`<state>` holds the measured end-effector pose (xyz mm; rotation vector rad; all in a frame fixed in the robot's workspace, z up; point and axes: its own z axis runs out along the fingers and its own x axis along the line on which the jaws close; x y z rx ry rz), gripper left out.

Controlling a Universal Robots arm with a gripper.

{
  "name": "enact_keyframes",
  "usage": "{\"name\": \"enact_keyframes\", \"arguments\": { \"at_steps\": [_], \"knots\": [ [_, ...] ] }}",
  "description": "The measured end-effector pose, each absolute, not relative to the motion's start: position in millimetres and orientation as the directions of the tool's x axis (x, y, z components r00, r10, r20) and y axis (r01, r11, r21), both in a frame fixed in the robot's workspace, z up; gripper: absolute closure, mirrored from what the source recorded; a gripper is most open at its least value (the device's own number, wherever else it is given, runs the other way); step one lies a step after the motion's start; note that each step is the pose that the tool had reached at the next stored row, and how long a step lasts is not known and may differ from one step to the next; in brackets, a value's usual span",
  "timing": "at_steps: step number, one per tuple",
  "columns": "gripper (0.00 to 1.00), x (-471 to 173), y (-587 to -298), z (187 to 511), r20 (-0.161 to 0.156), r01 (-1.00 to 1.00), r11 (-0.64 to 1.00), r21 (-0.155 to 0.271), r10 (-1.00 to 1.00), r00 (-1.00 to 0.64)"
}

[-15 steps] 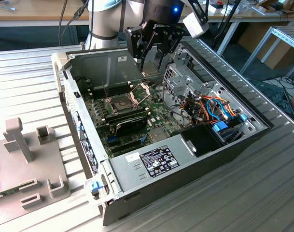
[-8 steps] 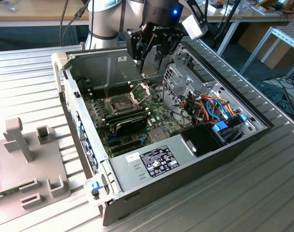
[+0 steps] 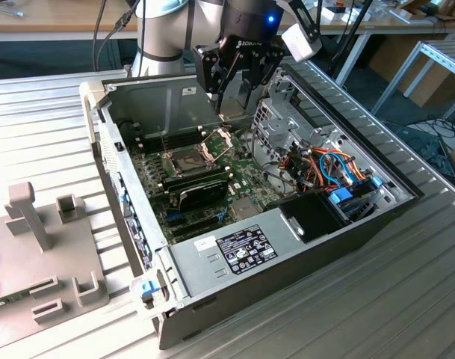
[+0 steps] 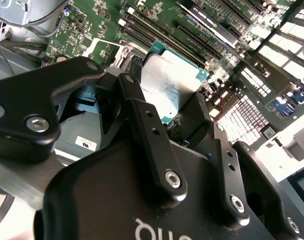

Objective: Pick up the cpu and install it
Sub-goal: 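Pick up the cpu and move it towards the insertion slot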

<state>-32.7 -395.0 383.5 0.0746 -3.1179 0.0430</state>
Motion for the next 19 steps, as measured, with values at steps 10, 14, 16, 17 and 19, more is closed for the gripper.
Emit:
{"name": "enact_keyframes", "arguments": {
  "at_steps": [10, 14, 16, 17, 19],
  "knots": [
    [0.45, -32.7, -395.0, 383.0, 0.023, -0.048, 0.998, -0.027, -0.047, -0.999],
    [0.45, -32.8, -394.4, 379.3, 0.023, -0.048, 0.998, -0.027, -0.047, -0.999],
    [0.45, -32.7, -392.1, 375.5, 0.023, -0.048, 0.998, -0.027, -0.047, -0.999],
    [0.45, -32.8, -390.9, 374.1, 0.023, -0.048, 0.998, -0.027, -0.047, -0.999],
    [0.45, -32.7, -387.5, 370.9, 0.023, -0.048, 0.998, -0.027, -0.047, -0.999]
  ]
}}
